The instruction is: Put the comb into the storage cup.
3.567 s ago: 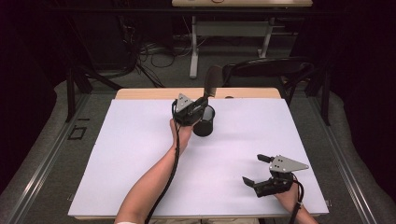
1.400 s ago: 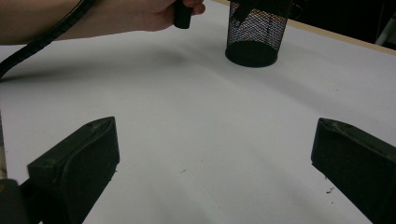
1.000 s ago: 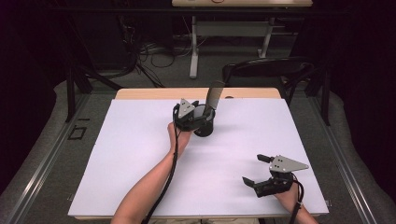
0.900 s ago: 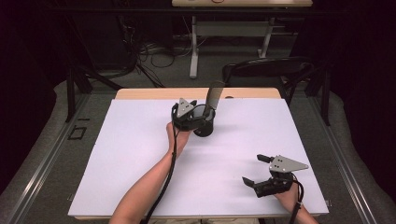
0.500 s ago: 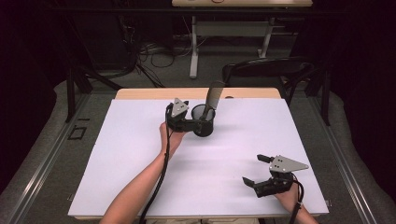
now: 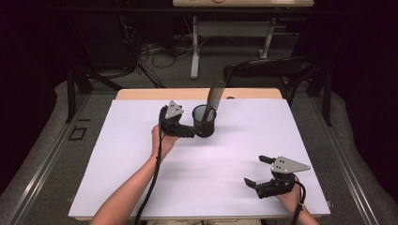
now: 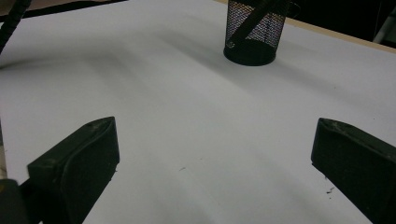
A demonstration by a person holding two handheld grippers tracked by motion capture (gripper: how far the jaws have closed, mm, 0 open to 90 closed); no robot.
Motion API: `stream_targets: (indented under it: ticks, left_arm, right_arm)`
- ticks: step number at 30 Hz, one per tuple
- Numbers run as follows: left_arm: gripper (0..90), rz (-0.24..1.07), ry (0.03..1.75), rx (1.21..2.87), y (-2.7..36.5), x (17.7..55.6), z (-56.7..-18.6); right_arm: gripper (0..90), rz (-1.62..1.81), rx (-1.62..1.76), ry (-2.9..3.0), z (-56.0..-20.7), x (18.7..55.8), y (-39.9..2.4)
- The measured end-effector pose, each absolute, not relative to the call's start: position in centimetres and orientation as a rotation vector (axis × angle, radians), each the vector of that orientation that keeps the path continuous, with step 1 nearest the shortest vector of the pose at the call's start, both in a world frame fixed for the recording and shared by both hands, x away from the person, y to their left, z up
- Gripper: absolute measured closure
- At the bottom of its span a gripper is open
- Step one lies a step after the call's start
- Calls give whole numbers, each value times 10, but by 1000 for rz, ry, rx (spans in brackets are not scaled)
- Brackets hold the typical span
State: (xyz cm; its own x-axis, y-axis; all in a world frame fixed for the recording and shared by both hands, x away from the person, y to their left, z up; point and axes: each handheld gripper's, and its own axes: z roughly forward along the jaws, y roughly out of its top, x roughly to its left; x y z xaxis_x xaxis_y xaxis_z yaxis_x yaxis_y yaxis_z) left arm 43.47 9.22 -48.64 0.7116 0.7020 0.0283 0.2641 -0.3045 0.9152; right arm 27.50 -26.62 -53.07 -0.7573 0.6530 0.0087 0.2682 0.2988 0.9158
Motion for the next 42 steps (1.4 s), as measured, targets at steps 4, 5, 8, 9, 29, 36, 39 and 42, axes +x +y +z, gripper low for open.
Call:
stream_targets:
  ticks: [4, 5, 8, 9, 29, 36, 39, 42]
  left_arm:
    - [0, 509, 751, 1902, 96, 431, -485]
    - [0, 507, 751, 1912, 97, 430, -485]
    - [0, 494, 756, 1930, 101, 427, -486]
    - [0, 491, 756, 1933, 103, 427, -486]
    - [0, 449, 771, 1998, 132, 404, -488]
    - [0, 444, 776, 2000, 142, 392, -489]
    - [0, 444, 782, 2015, 147, 388, -492]
    - [0, 437, 793, 2026, 152, 384, -494]
  right_arm:
    - [7, 1443, 832, 2207, -531, 274, -267]
    - [7, 1444, 834, 2206, -531, 274, -267]
    - [7, 1444, 833, 2205, -530, 274, -267]
    - [7, 1444, 834, 2206, -530, 274, -267]
    - [7, 1443, 834, 2210, -531, 274, -267]
    - [7, 1442, 832, 2211, -531, 274, -267]
    - [7, 1441, 836, 2215, -531, 274, -266]
    - [7, 1439, 836, 2217, -531, 274, -266]
